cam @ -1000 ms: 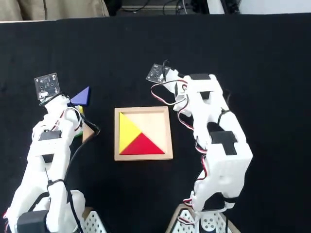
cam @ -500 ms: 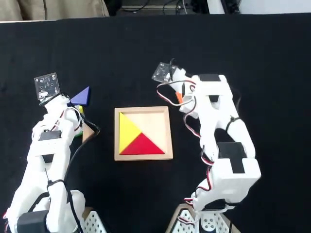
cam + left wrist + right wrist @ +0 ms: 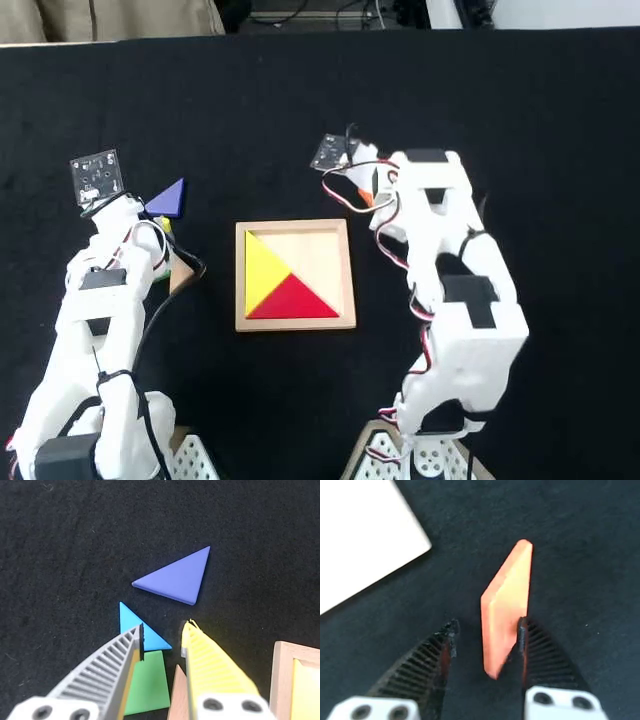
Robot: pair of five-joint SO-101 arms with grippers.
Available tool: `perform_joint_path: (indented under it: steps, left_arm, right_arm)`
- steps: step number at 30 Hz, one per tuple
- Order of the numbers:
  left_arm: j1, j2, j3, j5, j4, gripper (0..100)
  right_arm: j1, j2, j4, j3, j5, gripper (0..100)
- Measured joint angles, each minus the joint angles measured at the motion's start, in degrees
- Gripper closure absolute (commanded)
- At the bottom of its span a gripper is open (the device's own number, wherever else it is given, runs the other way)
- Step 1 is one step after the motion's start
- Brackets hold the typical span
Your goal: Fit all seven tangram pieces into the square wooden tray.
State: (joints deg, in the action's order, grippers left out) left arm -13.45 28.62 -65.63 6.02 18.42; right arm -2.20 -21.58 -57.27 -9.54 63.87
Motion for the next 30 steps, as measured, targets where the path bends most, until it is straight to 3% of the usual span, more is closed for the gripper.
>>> perform_joint_path:
  steps: [15, 21, 25, 30]
  left_arm:
    - [0.00, 0.00, 0.00, 0.00, 0.00, 85]
    - [0.00, 0.00, 0.00, 0.00, 0.00, 85]
    - [0.00, 0.00, 0.00, 0.00, 0.00, 85]
    - [0.00, 0.00, 0.00, 0.00, 0.00, 85]
  right_arm:
    - [0.00, -0.97, -0.62, 4.04, 0.18, 96.9]
    - [0.00, -0.35, -8.26, 6.24, -0.09, 98.5]
    - [0.00, 4.22, -16.62, 6.24, -5.71, 98.7]
    - [-1.23, 12.84, -22.33, 2.20, -20.04, 98.7]
